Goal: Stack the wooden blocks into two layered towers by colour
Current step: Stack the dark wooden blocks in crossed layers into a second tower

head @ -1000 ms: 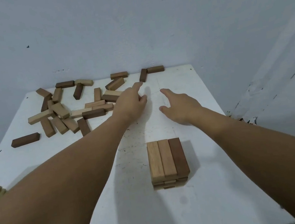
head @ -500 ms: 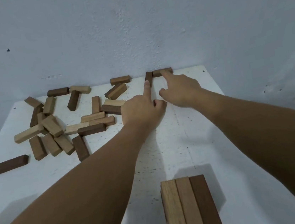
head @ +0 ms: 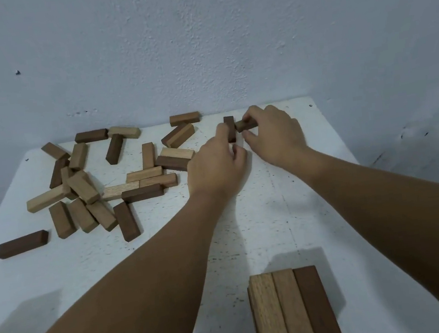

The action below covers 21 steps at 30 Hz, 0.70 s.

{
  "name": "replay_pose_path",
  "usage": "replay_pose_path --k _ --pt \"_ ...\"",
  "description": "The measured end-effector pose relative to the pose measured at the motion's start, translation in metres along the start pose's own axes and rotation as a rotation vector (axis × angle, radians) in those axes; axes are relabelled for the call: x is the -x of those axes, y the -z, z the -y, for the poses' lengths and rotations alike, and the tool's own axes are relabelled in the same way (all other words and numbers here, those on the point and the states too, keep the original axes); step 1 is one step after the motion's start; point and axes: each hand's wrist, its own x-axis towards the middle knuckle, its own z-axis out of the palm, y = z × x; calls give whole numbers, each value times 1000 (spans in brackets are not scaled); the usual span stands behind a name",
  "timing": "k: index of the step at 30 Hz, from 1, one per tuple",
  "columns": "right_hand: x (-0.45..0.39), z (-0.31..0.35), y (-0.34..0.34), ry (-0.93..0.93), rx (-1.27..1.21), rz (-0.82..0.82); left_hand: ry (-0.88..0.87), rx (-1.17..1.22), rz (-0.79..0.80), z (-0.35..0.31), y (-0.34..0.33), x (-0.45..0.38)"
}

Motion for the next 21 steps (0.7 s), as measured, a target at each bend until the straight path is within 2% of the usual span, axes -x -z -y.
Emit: replay_pose_path --k 3,8,11,18,21 --pt "15 -4 -8 -44 -30 -101 46 29 -16 -1 0 0" --pt "20 -12 -18 7 -192 -149 54 -8 7 1 -2 -2" --pt "23 -9 -16 -83 -175 -167 76 35 -16 2 -1 -3" --pt "23 -5 -10 -87 -321 -137 64 82 -9 1 1 -2" --pt "25 -5 -12 -31 -352 -107 80 84 -5 2 1 -3"
